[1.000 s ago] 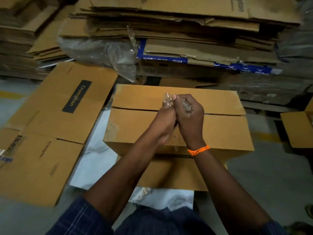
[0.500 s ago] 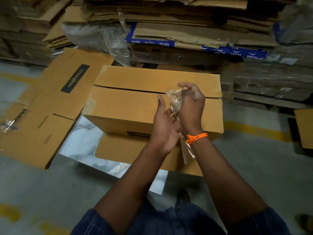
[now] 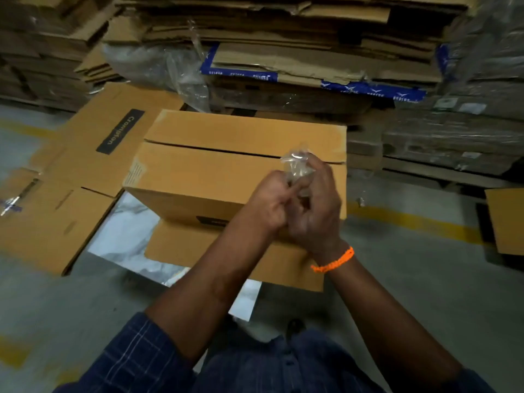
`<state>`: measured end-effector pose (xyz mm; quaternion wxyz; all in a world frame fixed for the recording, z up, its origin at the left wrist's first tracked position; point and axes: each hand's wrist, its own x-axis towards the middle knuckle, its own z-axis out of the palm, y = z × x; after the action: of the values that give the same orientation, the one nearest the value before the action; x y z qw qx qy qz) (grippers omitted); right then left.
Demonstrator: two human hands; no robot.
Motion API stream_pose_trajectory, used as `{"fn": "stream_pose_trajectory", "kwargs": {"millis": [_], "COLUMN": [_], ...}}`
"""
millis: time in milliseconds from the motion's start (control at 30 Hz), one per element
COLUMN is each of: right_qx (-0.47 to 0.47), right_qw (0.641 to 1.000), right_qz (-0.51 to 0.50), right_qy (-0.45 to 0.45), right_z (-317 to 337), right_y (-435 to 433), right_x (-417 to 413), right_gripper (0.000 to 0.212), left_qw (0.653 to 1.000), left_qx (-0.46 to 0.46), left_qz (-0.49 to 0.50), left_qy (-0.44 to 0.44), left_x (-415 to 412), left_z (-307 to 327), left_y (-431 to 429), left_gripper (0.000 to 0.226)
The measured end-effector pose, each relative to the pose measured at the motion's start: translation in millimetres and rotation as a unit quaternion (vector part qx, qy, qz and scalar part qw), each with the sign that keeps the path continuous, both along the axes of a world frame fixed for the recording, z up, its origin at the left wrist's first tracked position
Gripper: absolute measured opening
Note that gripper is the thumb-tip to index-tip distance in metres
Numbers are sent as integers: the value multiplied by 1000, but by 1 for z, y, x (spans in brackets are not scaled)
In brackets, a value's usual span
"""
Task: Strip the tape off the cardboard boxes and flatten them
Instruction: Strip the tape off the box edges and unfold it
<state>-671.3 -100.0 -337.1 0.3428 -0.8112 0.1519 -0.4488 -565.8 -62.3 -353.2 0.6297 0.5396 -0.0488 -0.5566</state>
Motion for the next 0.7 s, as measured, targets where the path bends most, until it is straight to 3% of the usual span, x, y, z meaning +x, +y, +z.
{"fn": "stream_pose_trajectory", "kwargs": {"millis": [67,100,133,167,267,367,433,467,533,600,667,700], "right_qx": [115,171,225,274,353,232,149,129,102,119,216,276], "right_qw": [985,971,955,942,923,962,972,967,954,944,937,930], "right_qz": [-111,-149,-182,-184,-155,-121,-67,-64,-107,-138,-126,-118], "right_qy": [-69,-81,-72,-62,-24,76,166,209,262,276,242,214], "right_z": [19,30,35,36,25,14,13,17,19,21,23,24], "right_y": [-22,-35,-47,-57,-65,-39,-20,-14,-13,-24,-43,-56], "right_x": [-1,2,2,3,4,3,0,-1,-2,-5,-11,-14], "right_gripper": [29,33,38,42,40,25,48,59,72,90,104,102], "left_qw": [994,995,997,998,996,995,996,999,998,998,998,997], "left_qx": [-19,10,22,34,-29,-34,-45,-38,-48,-65,-19,-41], "left_qz": [-67,-95,-69,-61,-15,38,74,29,31,5,43,43], "left_qy": [87,25,16,-9,89,85,25,-6,-1,14,-41,-53], "left_x": [-30,-41,-46,-51,-48,-42,-36,-38,-46,-56,-70,-79], "left_z": [24,26,24,19,16,33,22,18,9,13,29,36], "left_y": [-14,-20,-28,-25,-28,-34,-22,-19,-14,-26,-44,-50], "left_gripper": [34,34,33,33,39,62,57,47,41,65,63,53]}}
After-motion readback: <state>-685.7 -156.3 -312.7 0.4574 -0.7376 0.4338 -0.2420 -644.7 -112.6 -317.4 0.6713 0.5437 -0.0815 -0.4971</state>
